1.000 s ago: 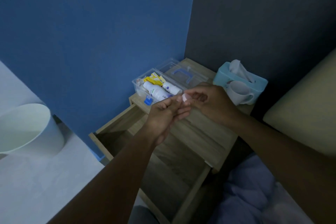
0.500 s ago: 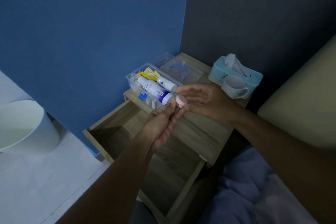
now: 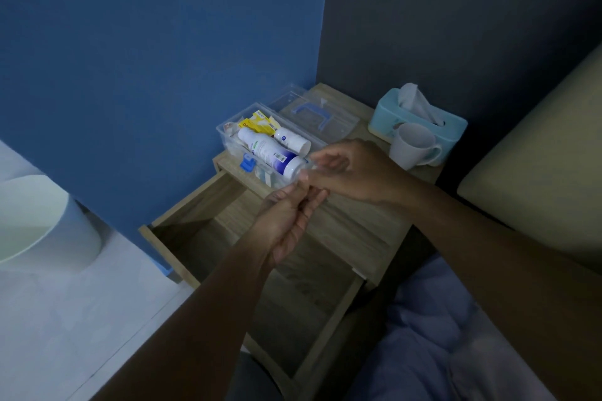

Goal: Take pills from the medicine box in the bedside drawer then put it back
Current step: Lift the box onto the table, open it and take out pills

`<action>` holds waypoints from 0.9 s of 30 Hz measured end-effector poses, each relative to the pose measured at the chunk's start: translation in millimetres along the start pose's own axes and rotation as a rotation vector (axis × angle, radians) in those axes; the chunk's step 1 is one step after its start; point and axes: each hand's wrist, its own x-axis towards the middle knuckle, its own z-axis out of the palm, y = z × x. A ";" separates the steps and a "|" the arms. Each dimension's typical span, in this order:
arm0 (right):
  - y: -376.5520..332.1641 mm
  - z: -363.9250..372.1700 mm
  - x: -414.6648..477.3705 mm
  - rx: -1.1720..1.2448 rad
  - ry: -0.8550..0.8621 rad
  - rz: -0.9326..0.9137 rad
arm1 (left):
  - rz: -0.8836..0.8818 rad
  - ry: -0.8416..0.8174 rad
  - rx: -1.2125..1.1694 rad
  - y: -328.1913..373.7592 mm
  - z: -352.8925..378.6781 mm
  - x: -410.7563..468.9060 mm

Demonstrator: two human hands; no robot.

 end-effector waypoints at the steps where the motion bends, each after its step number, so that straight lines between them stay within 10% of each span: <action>1: -0.3 -0.2 0.0 -0.035 0.018 -0.028 | 0.000 -0.002 0.019 -0.7 0.4 0.2; 16: 38.2 -4.5 -18.5 0.322 0.390 -0.036 | -0.036 -0.116 -0.125 -11.7 -7.5 15.7; 27: 150.5 67.7 -58.7 0.486 0.657 0.400 | 0.138 -0.036 0.547 -44.8 -10.4 62.1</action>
